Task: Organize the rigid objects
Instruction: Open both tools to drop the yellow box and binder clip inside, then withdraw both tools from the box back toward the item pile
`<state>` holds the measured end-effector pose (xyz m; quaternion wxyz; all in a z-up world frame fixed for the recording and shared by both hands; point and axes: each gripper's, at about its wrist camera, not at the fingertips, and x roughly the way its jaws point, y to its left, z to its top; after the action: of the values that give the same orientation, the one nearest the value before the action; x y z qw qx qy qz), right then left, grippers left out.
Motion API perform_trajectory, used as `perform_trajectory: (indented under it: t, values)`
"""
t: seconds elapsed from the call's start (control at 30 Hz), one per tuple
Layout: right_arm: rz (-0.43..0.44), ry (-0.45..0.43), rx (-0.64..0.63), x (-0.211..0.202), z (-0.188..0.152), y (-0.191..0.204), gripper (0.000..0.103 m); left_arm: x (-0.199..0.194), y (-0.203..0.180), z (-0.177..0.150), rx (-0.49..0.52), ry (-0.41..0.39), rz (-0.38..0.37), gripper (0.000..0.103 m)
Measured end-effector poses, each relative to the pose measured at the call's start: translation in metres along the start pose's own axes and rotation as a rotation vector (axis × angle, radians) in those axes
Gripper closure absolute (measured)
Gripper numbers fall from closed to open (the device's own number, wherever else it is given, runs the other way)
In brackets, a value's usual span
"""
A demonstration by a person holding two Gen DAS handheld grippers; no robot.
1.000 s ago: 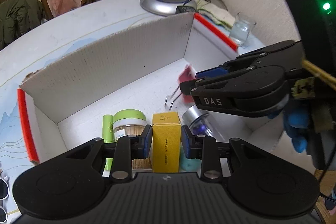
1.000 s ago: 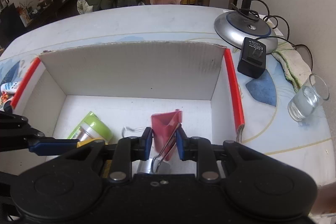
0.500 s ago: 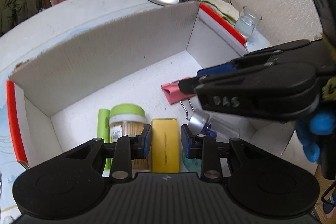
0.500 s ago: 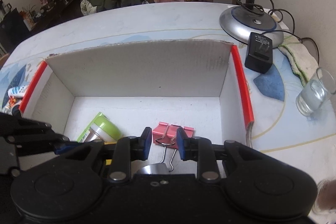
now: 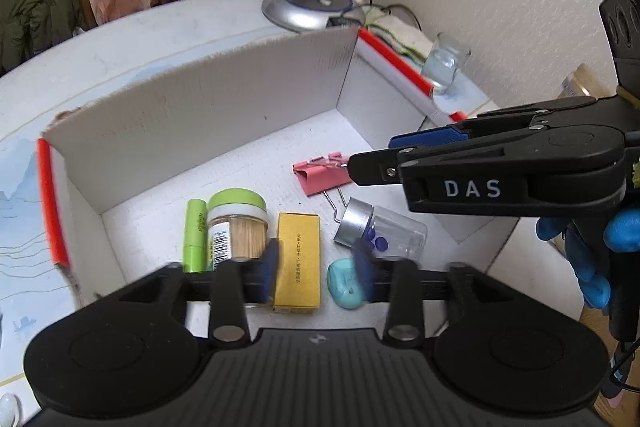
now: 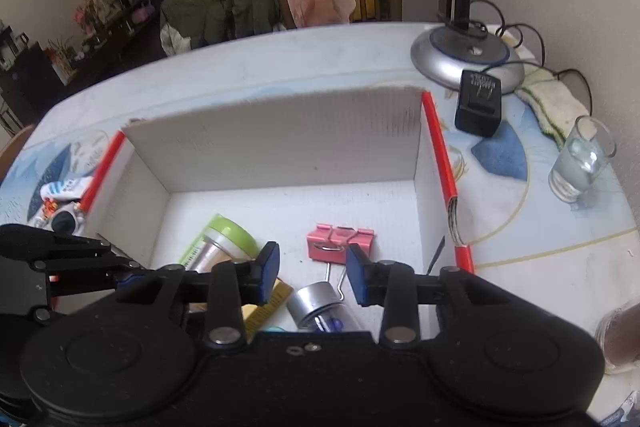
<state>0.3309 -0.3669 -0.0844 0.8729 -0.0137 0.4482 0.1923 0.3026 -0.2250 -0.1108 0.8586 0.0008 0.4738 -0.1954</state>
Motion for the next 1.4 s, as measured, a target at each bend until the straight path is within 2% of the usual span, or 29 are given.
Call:
perform_trajectory:
  t: [0.07, 0.23, 0.57, 0.73, 0.9, 1.0, 1.33, 1.4]
  values:
    - [0.003, -0.016, 0.004, -0.008, -0.001, 0.003, 0.065, -0.011, 0.000, -0.003, -0.003, -0.036, 0.018, 0.038]
    - [0.003, -0.056, -0.008, -0.023, -0.002, 0.015, 0.060, -0.035, 0.004, -0.007, -0.021, -0.085, 0.022, 0.038]
    - [0.000, -0.117, -0.021, -0.051, -0.009, 0.046, 0.042, -0.084, 0.018, -0.027, -0.045, -0.183, 0.044, 0.038]
    - [-0.003, -0.137, -0.012, -0.061, -0.014, 0.059, 0.037, -0.108, 0.027, -0.039, -0.059, -0.229, 0.051, 0.038]
    - [-0.012, -0.159, 0.000, -0.070, -0.020, 0.072, 0.028, -0.128, 0.043, -0.052, -0.075, -0.254, 0.062, 0.037]
    - [-0.017, -0.166, 0.005, -0.075, -0.024, 0.083, 0.024, -0.138, 0.053, -0.060, -0.082, -0.266, 0.066, 0.027]
    - [-0.010, -0.196, 0.025, -0.086, -0.042, 0.126, 0.012, -0.164, 0.098, -0.092, -0.132, -0.263, 0.092, 0.026]
    - [-0.013, -0.203, 0.026, -0.086, -0.045, 0.138, 0.007, -0.170, 0.107, -0.098, -0.141, -0.268, 0.098, 0.020]
